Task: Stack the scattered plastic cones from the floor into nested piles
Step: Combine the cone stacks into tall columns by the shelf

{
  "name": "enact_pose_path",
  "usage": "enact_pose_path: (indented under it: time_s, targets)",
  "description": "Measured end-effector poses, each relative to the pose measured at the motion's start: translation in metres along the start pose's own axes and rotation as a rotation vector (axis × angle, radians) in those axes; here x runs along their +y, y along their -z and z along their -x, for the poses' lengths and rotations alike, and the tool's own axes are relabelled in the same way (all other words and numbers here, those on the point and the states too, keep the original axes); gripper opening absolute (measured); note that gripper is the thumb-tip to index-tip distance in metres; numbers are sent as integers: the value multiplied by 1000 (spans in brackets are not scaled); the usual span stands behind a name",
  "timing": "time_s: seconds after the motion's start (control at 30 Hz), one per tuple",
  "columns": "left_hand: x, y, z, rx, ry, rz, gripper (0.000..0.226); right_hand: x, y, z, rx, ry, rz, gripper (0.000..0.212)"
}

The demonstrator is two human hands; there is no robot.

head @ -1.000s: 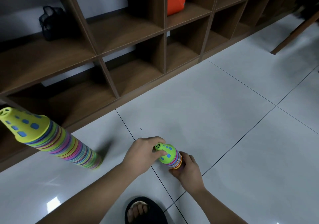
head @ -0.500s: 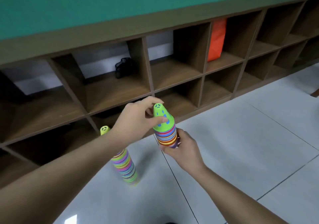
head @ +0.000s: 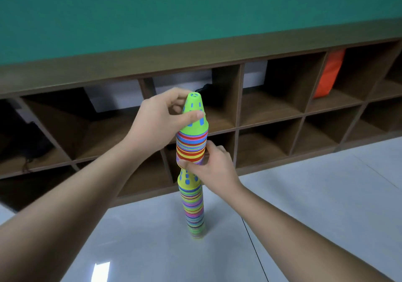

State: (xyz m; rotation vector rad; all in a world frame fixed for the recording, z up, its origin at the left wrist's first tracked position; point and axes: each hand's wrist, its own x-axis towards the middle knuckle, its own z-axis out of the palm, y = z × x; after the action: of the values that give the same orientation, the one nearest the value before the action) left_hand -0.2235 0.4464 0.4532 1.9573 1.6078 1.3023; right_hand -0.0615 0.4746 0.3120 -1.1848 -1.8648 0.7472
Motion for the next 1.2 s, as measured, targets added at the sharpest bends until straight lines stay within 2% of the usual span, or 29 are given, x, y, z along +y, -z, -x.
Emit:
enact_pose_path:
  time_s: [0.13, 0.27, 0.37, 0.5, 0.63, 0.87, 1.07, 1.2]
  targets:
    - [-35, -9, 23, -99, 82, -132, 30, 30, -28, 11, -92, -40, 185, 74]
    - [-61, -15, 37, -111, 151, -131, 27, 66, -48, 29, -264, -161, 27, 65]
    - [-64, -11, 35, -127, 128, -179, 30, 84, -57, 37, -281, -179, 15, 65]
    - [-73, -8, 39, -120, 156, -149, 40, 103, -73, 42, -328, -209, -21, 67]
    - [-91, 4, 47, -81, 262, -53, 46, 119, -90, 46, -424, -235, 14, 69]
    - [-127, 33, 63, 17, 354, 65, 45, 181, -137, 71, -574, -343, 113, 79]
    - [-152, 51, 70, 73, 426, 154, 51, 242, -178, 79, -625, -436, 170, 77]
    - [-169, 64, 69, 94, 458, 194, 48, 250, -199, 76, -621, -465, 206, 88]
